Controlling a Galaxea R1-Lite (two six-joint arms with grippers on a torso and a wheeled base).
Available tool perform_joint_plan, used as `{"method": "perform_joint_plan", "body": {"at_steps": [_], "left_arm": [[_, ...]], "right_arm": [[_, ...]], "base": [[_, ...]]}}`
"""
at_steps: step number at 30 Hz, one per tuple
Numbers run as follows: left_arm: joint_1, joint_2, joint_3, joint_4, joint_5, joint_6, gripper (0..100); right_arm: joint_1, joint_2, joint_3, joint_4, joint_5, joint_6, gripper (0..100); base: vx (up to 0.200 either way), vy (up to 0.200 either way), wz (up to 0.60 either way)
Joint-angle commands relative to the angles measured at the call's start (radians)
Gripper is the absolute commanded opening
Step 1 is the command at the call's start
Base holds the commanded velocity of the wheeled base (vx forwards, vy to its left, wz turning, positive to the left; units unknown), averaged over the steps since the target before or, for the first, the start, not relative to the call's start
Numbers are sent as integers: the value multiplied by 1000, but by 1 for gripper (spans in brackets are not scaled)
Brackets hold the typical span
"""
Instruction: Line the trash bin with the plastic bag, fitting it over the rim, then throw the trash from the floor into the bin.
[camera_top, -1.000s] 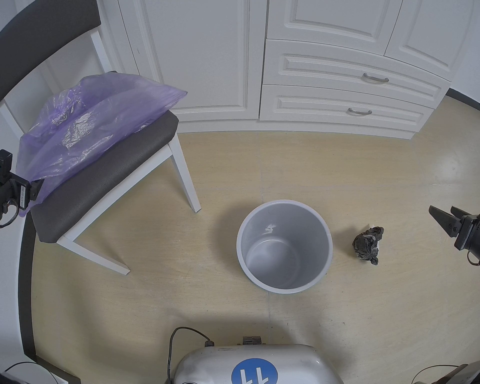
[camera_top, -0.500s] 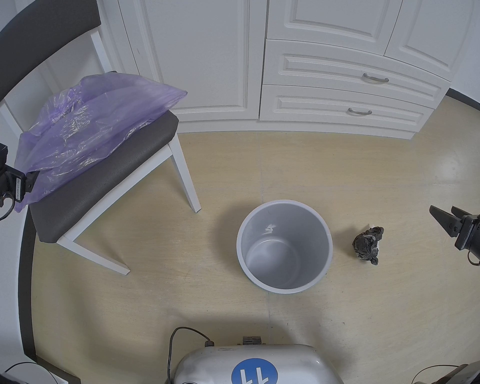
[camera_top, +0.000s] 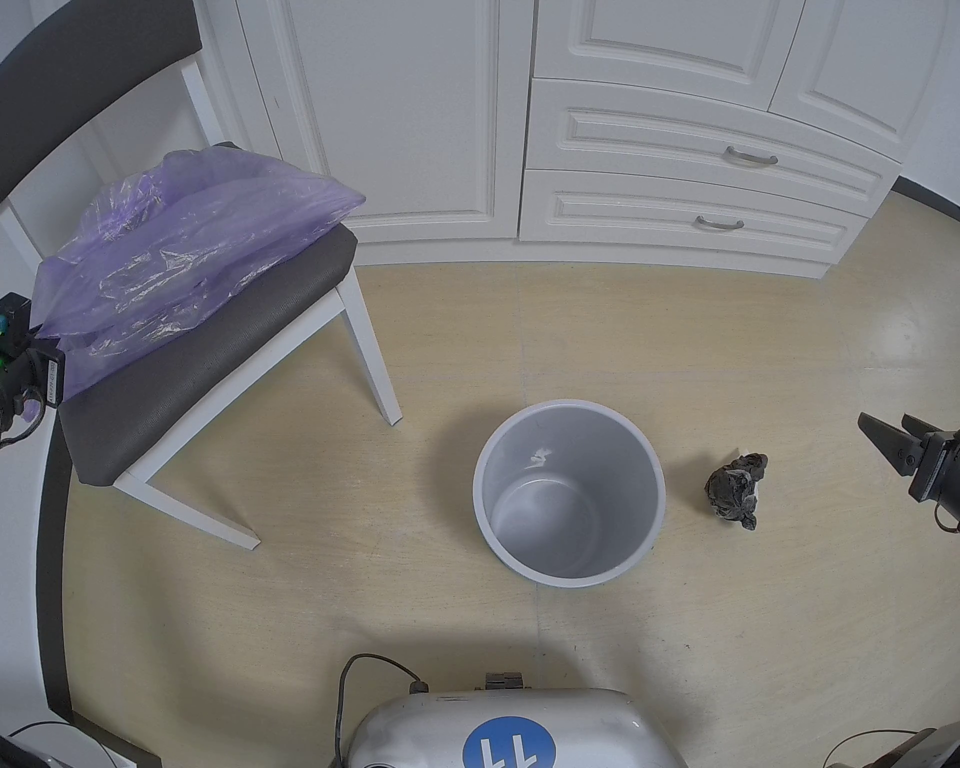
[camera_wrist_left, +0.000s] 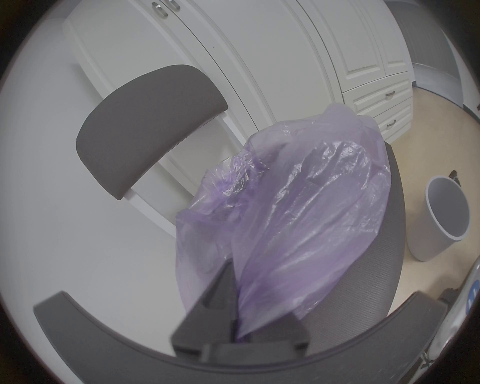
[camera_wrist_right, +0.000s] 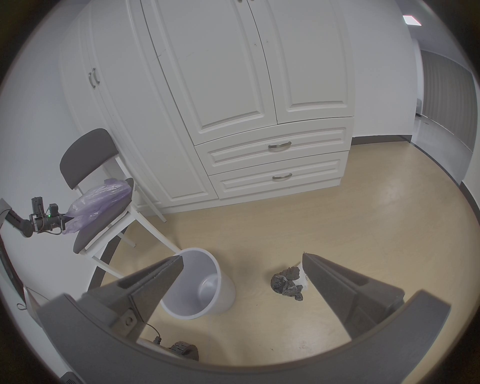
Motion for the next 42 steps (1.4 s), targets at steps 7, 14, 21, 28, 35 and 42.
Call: {"method": "perform_joint_plan", "body": {"at_steps": [7,14,21,28,35,42], "left_arm": [[4,-106,123,-104,-116,-90,0],[-47,-197,192,-91,-121,-156,0],[-298,-218,247,-107,17,-235,0],[-495,-212,244,-135,152,-228,0],[-599,-169,240,-186,206,-228,0],[-700,-99,221,-249,319,-229,0]], "right_arm": [[1,-2,10,0,-4,-11,100],[1,-30,13,1,-9,-17,100],[35,-79,8,5,-42,-66,100],[169,-91,1,3,-180,-81,100],[419,-53,-18,3,-331,-190,100],[541,10,-48,-11,-450,-230,100]], "base": [[0,0,0],[0,0,0],[0,0,0],[0,0,0],[0,0,0],[0,0,0]]}}
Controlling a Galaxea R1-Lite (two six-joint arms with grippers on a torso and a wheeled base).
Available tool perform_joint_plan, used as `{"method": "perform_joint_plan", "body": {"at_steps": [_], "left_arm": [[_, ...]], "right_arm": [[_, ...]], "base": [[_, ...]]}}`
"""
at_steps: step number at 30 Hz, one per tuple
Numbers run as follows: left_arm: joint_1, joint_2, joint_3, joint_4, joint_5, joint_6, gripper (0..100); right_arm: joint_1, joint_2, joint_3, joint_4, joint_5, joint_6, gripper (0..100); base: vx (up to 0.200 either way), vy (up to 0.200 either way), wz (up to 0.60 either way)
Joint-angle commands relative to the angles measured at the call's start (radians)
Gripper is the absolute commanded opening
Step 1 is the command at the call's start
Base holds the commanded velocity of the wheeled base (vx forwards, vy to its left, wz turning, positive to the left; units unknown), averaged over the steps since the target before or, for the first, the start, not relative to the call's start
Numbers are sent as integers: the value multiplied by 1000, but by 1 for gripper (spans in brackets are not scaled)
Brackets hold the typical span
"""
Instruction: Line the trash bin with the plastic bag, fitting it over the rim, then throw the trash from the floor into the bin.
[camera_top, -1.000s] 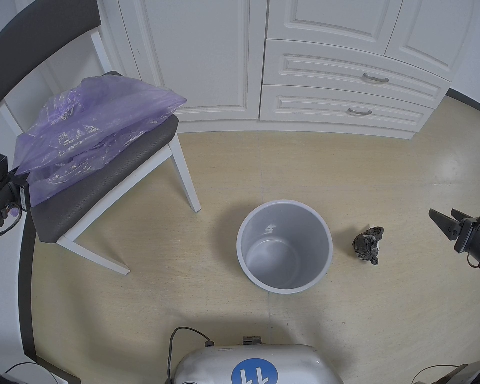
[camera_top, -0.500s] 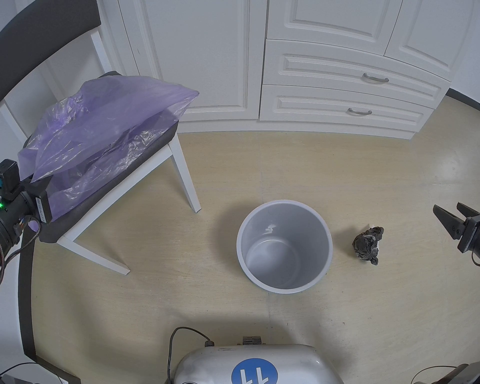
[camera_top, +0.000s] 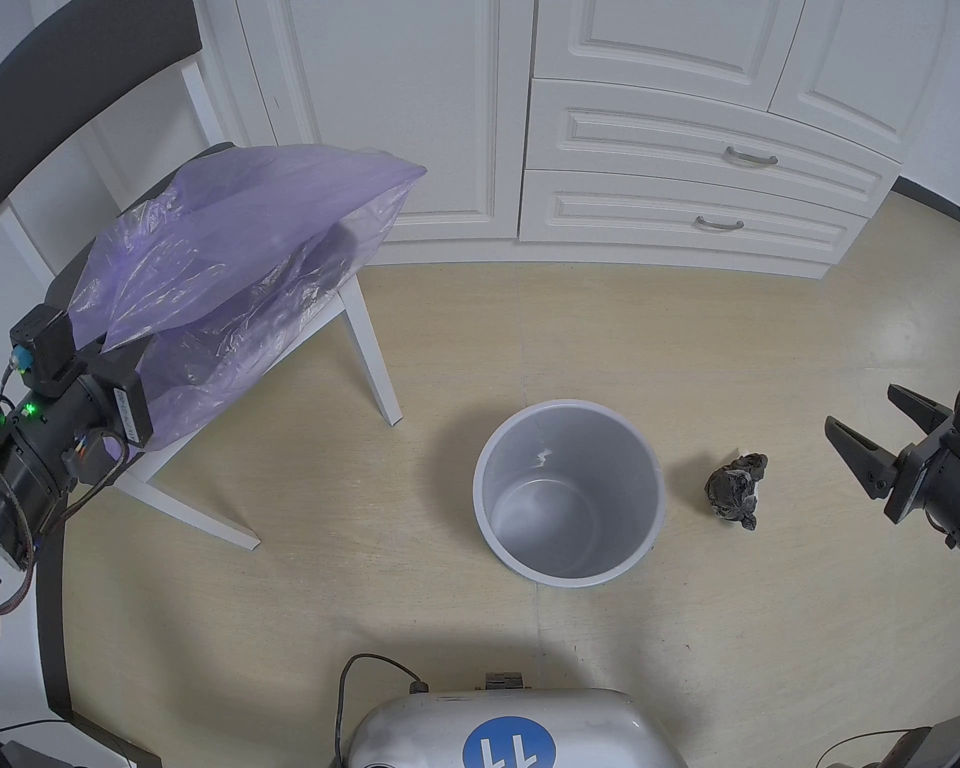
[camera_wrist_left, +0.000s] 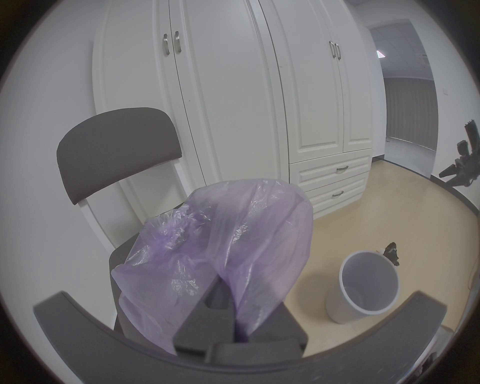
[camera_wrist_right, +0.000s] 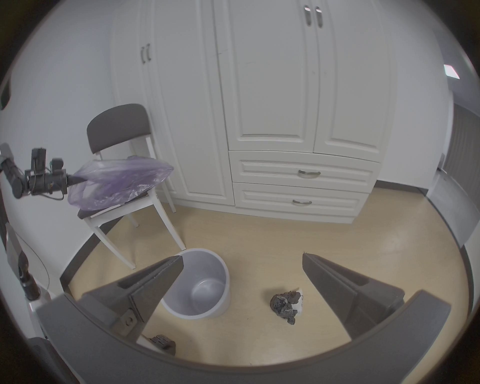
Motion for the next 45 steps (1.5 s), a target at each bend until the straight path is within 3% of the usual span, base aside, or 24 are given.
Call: {"method": "perform_joint_plan", "body": {"at_steps": [1,4,7,12,15,18,26,37,45], "left_arm": [[-95,88,-17,-58,73,0,0],[-132,148,-26,-142,98,3,0],[-138,186,-22,-234,98,13,0],[-138,197,-17,-259,95,53,0],[-200,192,-29,-262,89,47,0],[-249,185,-48,-271,90,15,0],[-434,132,-109,-274,92,-201,0],[-523,177,-125,-275,92,-217,0],[-606,181,-117,-318,90,-246,0]], "right_arm": [[119,70,-24,-5,-89,30,100],[152,101,-31,-7,-138,63,100],[156,108,-34,-7,-144,70,100],[156,107,-29,-5,-144,81,100],[156,96,-28,1,-146,83,100],[159,99,-28,2,-146,83,100],[215,118,-23,4,-149,96,100],[238,128,-20,-5,-149,98,100],[254,170,-47,-9,-151,172,100]], "base": [[0,0,0],[0,0,0],[0,0,0],[0,0,0],[0,0,0],[0,0,0],[0,0,0],[0,0,0],[0,0,0]]}}
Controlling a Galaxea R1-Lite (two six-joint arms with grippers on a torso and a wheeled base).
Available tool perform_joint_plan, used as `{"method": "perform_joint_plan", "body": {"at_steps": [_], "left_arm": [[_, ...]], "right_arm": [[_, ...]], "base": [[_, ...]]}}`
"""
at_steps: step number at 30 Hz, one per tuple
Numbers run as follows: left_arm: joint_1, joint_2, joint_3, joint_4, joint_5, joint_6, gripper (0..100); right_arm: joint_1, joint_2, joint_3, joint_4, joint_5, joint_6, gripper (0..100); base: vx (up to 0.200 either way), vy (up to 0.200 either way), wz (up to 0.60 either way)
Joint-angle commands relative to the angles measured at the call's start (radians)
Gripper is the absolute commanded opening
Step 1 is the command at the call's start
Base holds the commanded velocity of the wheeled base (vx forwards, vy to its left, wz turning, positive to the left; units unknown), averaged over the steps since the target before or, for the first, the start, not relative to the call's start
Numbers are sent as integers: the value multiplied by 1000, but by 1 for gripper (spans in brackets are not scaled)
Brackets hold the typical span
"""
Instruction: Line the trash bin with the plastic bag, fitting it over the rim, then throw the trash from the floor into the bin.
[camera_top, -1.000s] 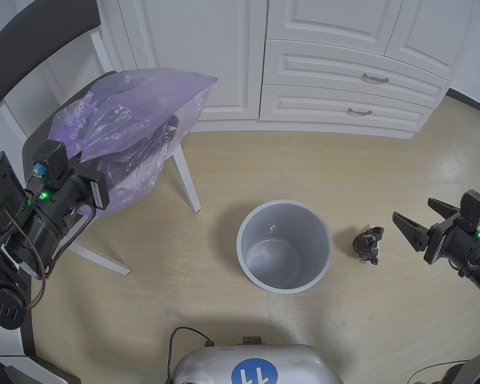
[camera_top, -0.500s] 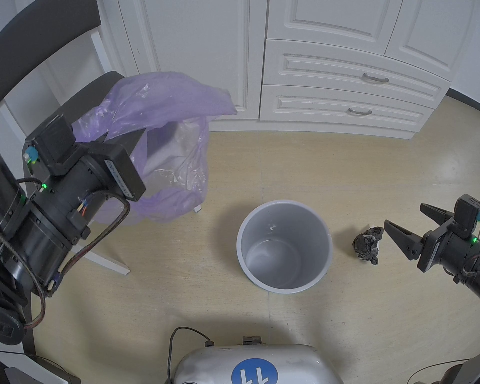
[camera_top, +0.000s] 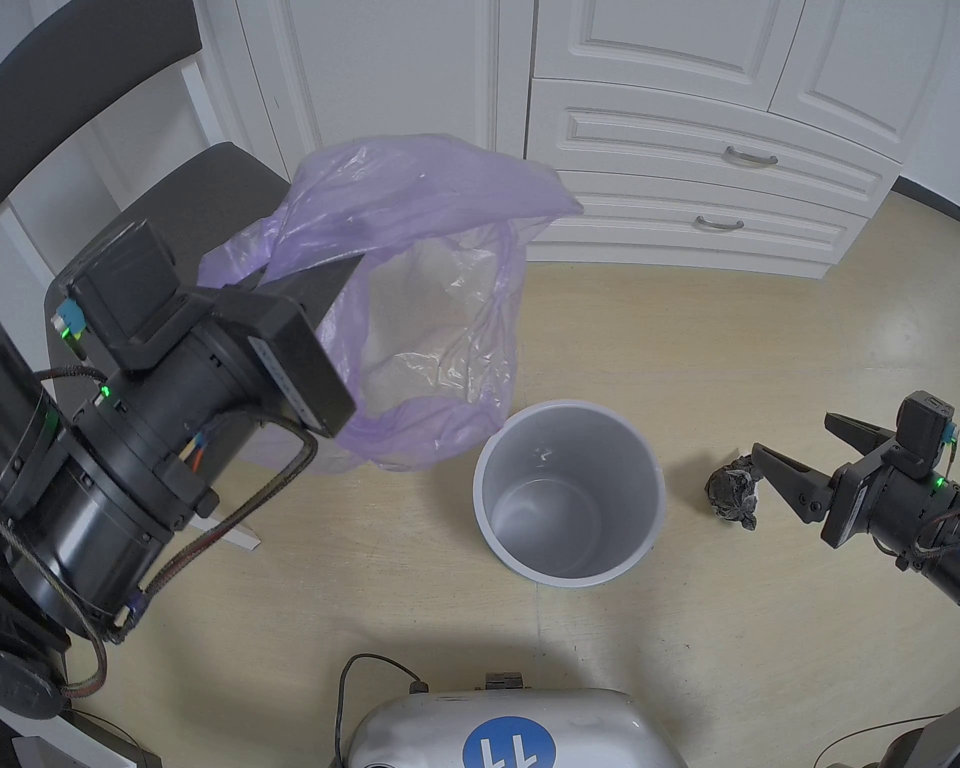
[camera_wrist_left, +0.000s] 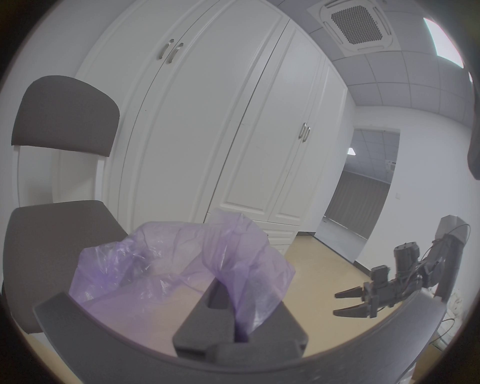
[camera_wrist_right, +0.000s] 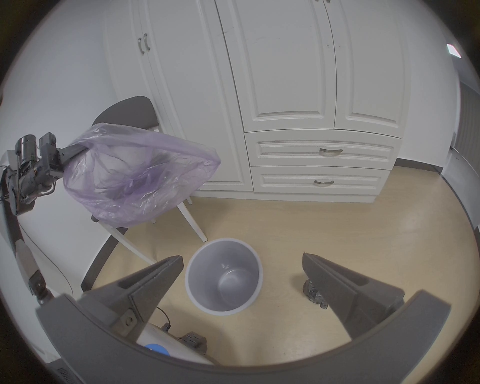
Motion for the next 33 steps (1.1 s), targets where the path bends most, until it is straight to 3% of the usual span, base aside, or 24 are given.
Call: {"method": "perform_joint_plan", "body": {"at_steps": [1,7,16,24,27,33], "left_arm": [[-35,4,5,-29,0,2,0],[-94,-25,23,-41,0,5,0],[-187,-27,62,-44,-4,2,0],[-224,-22,83,-81,-8,2,0],[-253,-28,108,-100,-44,2,0],[-265,-34,157,-175,-139,-1,0]], "right_arm": [[21,35,-18,-1,0,35,100],[49,67,-35,-3,0,83,100],[110,91,-151,-4,10,342,100],[100,116,-206,-3,14,437,100],[97,134,-237,-1,17,506,100],[95,157,-248,-1,56,565,100]], "base": [[0,0,0],[0,0,0],[0,0,0],[0,0,0],[0,0,0],[0,0,0]]}}
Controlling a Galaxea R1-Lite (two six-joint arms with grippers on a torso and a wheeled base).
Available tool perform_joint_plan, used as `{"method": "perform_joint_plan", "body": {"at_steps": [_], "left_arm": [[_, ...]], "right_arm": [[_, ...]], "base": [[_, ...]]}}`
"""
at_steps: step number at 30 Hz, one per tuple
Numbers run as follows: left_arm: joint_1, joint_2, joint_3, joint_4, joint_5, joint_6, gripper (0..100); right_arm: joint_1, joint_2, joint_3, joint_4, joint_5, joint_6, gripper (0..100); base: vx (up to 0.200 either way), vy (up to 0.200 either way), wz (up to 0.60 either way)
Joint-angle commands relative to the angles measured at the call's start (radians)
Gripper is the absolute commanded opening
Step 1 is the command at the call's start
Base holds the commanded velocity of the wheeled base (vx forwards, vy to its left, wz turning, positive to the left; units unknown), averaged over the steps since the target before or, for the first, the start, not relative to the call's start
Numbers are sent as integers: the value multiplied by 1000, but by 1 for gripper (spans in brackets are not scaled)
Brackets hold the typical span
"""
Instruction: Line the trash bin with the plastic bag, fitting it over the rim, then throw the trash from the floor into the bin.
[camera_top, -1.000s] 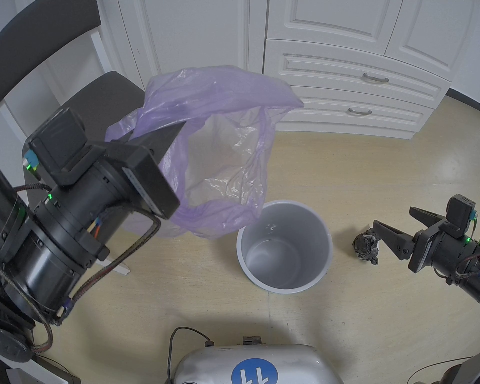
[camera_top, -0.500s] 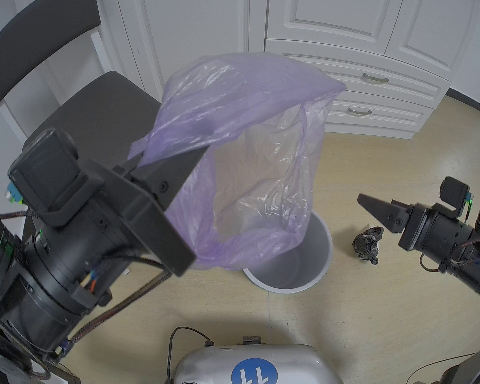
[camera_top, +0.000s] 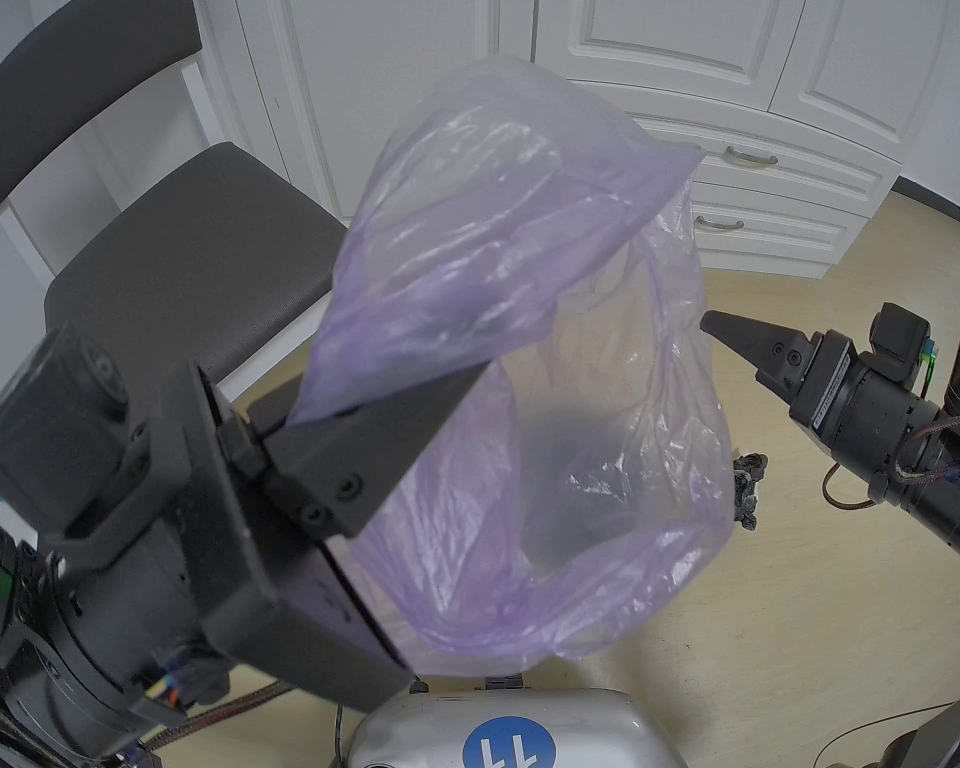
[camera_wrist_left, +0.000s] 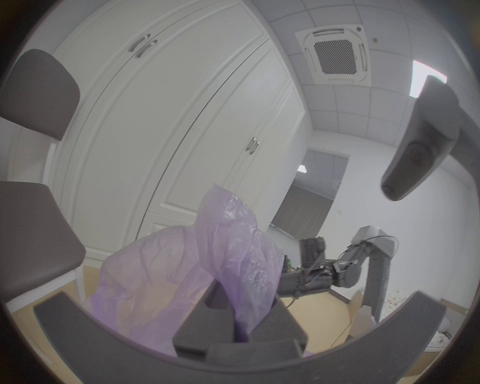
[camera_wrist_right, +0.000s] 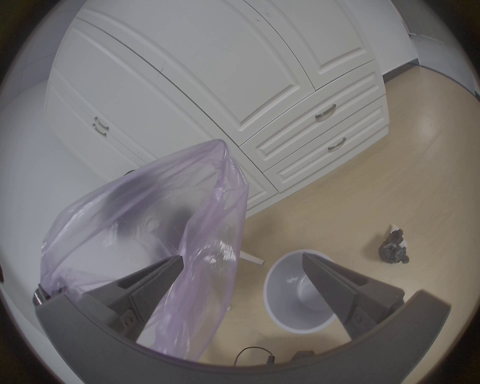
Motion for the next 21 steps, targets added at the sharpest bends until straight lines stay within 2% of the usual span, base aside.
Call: {"method": "perform_joint_plan", "body": {"at_steps": [1,10,17,21], "left_arm": [[-10,-4,37,-32,-33,-2,0],[-10,-4,77,-37,-87,-11,0],[-10,-25,123,-39,-190,-28,0],[-10,-33,127,-40,-196,-28,0]], "right_arm": [[-2,23,-15,2,25,27,100],[-26,10,-27,11,34,32,100],[-29,15,-21,15,77,33,100],[-31,24,-19,15,80,33,100]], "base": [[0,0,0],[0,0,0],[0,0,0],[0,0,0]]}}
